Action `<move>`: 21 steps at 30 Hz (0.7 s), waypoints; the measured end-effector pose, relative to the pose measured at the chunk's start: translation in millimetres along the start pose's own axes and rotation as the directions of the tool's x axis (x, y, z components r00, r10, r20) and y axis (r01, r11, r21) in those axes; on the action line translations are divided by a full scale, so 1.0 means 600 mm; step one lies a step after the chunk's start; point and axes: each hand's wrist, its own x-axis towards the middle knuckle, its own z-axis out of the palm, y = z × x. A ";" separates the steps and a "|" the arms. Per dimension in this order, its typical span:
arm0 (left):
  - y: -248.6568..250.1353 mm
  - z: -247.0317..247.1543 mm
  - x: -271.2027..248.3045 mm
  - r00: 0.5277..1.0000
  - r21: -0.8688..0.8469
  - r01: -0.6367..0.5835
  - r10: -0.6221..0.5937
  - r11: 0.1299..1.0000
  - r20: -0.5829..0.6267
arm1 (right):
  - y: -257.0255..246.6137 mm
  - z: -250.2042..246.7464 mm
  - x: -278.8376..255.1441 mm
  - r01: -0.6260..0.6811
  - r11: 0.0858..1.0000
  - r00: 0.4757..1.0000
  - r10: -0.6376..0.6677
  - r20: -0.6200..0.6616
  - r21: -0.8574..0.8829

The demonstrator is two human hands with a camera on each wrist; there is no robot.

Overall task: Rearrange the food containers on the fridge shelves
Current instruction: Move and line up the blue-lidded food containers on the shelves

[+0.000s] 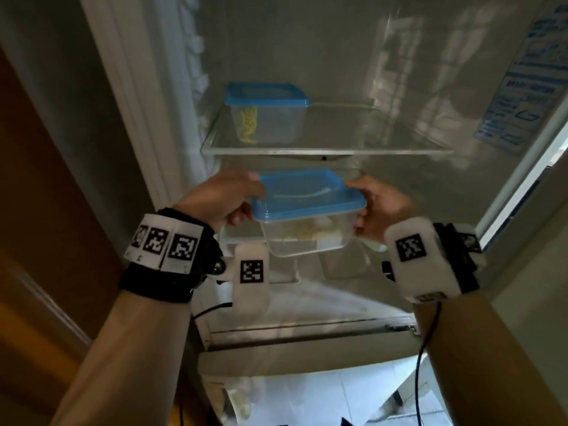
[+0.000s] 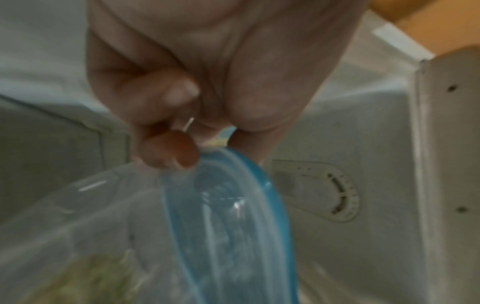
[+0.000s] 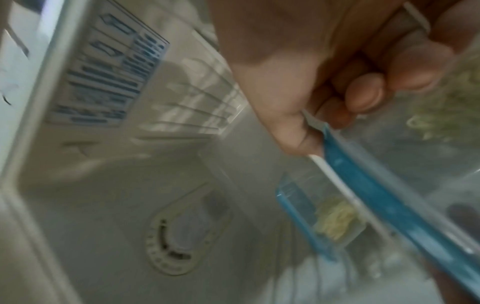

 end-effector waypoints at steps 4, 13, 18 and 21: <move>-0.036 0.006 0.055 0.993 0.073 0.076 -0.069 0.994 -0.100 | 0.033 0.005 0.060 0.007 0.996 0.997 -0.014 -0.076 -0.092; -0.115 0.021 0.163 0.928 0.293 0.032 0.080 0.956 -0.363 | 0.068 0.035 0.143 -0.062 0.952 0.986 0.012 -0.167 -0.299; -0.133 0.024 0.185 0.918 0.329 0.067 0.071 0.942 -0.390 | 0.088 0.046 0.177 -0.025 0.999 0.981 0.017 -0.193 -0.037; -0.130 0.021 0.188 0.934 0.430 0.108 0.057 0.896 -0.353 | 0.083 0.056 0.193 0.001 0.995 0.990 -0.014 -0.141 -0.097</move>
